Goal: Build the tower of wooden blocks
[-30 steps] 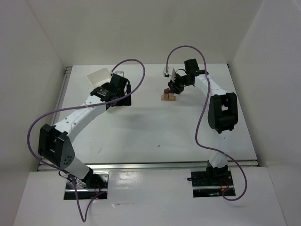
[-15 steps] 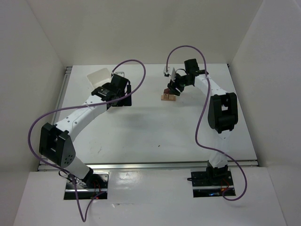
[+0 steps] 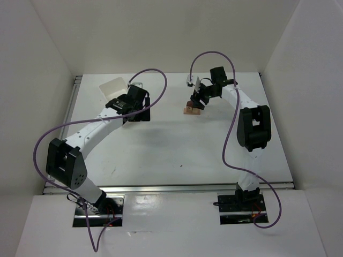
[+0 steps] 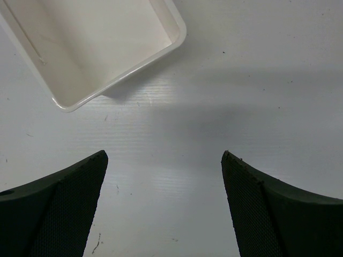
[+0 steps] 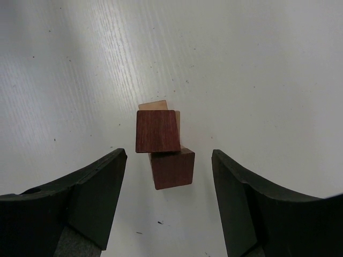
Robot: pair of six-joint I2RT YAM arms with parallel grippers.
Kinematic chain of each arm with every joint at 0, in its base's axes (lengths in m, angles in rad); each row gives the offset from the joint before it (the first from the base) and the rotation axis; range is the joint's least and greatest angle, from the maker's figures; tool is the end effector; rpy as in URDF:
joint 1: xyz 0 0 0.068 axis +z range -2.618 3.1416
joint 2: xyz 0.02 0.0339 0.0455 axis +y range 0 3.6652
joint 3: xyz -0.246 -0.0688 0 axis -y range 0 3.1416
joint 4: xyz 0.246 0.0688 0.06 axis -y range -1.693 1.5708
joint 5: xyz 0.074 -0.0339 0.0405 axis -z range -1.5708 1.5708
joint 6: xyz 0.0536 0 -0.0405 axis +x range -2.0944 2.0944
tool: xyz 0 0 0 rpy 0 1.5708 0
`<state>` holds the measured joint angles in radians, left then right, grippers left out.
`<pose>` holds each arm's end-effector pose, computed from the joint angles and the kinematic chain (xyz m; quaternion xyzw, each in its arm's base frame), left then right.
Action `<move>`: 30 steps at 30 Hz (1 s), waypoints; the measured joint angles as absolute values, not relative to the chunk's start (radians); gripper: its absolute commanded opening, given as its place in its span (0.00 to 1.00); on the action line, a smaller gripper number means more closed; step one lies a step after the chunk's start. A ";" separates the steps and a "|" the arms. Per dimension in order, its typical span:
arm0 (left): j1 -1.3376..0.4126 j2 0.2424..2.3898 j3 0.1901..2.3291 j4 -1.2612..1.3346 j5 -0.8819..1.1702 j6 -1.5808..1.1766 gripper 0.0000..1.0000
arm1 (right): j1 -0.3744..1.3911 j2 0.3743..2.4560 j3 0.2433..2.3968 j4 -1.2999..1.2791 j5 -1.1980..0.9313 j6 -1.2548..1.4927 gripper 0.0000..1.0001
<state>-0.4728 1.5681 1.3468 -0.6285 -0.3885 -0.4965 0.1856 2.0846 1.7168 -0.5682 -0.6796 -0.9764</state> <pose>0.3245 -0.1432 0.2712 -0.0790 0.9173 -0.0014 0.3904 0.4465 0.1181 0.2021 -0.5786 0.6917 0.1789 0.3935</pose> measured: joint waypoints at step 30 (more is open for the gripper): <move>-0.473 1.582 1.347 -0.630 -0.389 -0.493 0.91 | 0.216 2.120 1.728 -0.519 -0.665 -0.958 0.57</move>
